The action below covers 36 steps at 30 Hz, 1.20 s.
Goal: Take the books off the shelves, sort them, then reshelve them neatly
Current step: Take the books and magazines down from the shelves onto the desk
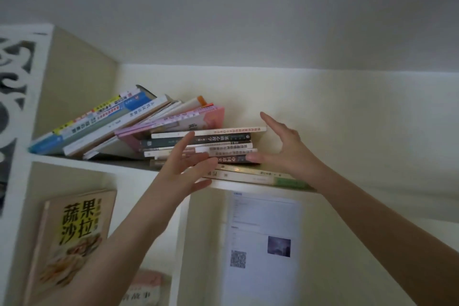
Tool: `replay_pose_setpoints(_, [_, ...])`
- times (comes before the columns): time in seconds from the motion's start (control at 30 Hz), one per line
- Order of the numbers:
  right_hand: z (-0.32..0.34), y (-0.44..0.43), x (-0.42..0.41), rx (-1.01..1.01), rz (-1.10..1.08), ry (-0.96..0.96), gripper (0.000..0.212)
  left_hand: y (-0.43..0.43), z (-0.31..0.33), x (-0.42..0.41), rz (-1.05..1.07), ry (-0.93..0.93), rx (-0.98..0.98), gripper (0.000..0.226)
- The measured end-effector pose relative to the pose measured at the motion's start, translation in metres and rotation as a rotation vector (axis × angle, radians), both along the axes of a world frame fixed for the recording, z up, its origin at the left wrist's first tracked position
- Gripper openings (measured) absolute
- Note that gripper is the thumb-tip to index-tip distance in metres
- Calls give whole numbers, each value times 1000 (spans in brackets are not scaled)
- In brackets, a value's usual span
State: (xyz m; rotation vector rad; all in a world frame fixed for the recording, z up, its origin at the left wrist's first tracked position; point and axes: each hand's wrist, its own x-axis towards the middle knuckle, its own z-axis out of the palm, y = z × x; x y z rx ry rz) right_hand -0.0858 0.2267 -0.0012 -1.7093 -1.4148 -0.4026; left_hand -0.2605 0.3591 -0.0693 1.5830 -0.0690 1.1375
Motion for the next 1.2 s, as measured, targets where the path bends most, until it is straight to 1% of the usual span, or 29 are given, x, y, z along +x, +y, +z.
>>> replay_pose_setpoints(0.2, [3, 16, 7, -6, -30, 25, 101, 23, 3, -3, -22, 12, 18, 77])
replay_pose_setpoints(0.33, [4, 21, 6, 0, -33, 5, 102, 31, 6, 2, -50, 2, -11, 68])
replay_pose_setpoints(0.53, [12, 28, 2, -2, -36, -32, 97, 43, 13, -1, -29, 5, 13, 92])
replay_pose_setpoints(0.63, [22, 40, -4, 11, -17, -50, 98, 51, 16, -7, 34, -4, 23, 91])
replay_pose_setpoints(0.7, [29, 53, -10, -3, -40, -114, 98, 58, 19, -13, 92, -9, 45, 84])
replay_pose_setpoints(0.8, [35, 71, -16, -48, -290, -290, 97, 69, 28, -25, 194, -40, 84, 72])
replay_pose_setpoints(0.87, [34, 75, -18, -47, -384, -395, 93, 77, 35, -30, 326, -62, 154, 71])
replay_pose_setpoints(0.93, [35, 76, -25, -11, -365, -462, 89, 83, 42, -32, 520, -58, 295, 72])
replay_pose_setpoints(1.03, [46, 83, -42, -4, -268, -484, 85, 95, 52, -27, 769, 12, 514, 78])
replay_pose_setpoints(1.1, [56, 95, -49, -47, -208, -495, 85, 104, 58, -20, 866, 110, 587, 80])
replay_pose_setpoints(1.2, [71, 116, -49, -159, -88, -431, 79, 116, 59, -9, 958, 227, 705, 74])
